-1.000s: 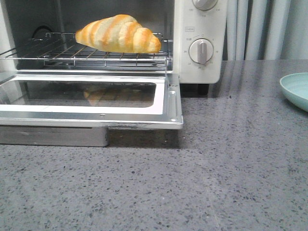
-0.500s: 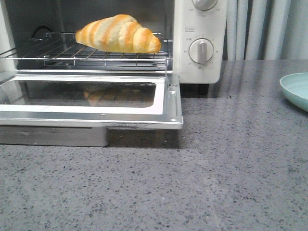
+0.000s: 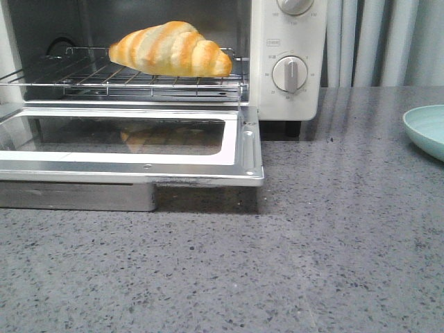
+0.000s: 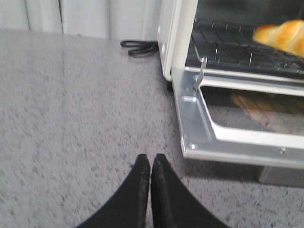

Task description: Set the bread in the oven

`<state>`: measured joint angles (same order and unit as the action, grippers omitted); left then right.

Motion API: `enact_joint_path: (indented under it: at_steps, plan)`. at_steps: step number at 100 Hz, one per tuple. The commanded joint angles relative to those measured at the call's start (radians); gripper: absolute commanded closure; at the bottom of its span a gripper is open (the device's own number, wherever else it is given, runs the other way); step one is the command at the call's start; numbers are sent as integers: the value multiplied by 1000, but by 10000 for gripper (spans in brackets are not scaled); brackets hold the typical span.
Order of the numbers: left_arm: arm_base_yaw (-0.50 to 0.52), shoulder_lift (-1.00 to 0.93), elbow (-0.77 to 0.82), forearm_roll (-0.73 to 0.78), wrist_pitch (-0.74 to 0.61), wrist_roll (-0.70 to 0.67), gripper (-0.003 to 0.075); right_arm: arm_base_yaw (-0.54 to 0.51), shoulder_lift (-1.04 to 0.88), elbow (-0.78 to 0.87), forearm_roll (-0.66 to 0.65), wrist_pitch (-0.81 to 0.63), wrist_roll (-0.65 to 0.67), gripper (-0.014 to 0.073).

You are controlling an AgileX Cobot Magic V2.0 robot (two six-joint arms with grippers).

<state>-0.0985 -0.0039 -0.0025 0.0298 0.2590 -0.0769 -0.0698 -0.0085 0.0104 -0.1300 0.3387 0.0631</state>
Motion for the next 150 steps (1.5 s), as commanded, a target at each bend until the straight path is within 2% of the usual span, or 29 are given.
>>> enact_joint_path:
  at_steps: [1,26,46,150]
  plan:
    - [2,-29,24,-52,-140,8,741,1,-21,11,-18,-27,-3,644]
    - [2,-29,27,-43,-85,29,741,1,-21,11,-18,-27,-3,644]
    - [2,-29,27,-13,38,38,741,1,-21,11,-18,-27,-3,644]
    - [19,-29,27,31,34,40,741,1,-21,11,-18,-27,-3,644]
